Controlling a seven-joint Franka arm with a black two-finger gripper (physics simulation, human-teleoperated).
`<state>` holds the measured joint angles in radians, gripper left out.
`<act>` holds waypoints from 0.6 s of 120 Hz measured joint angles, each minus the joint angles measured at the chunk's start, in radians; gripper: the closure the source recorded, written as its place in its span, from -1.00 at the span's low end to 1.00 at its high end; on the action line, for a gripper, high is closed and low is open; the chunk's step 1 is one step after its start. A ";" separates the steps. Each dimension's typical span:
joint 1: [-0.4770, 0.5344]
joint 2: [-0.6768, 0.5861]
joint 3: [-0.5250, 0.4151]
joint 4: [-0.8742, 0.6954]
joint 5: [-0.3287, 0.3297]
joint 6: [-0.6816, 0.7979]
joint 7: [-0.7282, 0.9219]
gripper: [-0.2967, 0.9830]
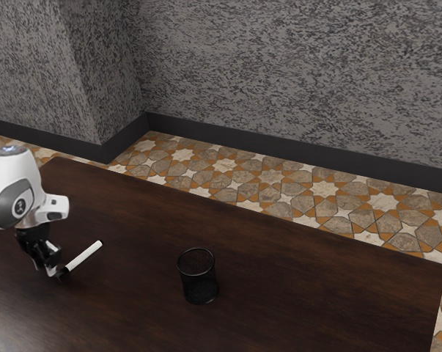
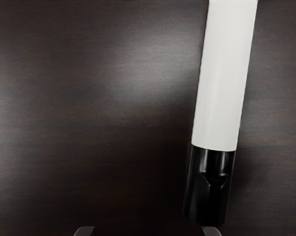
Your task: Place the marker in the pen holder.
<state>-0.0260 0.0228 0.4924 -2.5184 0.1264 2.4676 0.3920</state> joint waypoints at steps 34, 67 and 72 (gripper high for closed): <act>-0.108 0.033 -0.001 0.020 -0.037 0.046 0.025 0.19; -0.063 0.060 0.000 0.031 -0.046 0.057 0.044 0.19; -0.066 0.063 0.000 0.034 -0.046 0.058 0.046 0.19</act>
<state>-0.0924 0.0860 0.4924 -2.4848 0.0806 2.5255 0.4379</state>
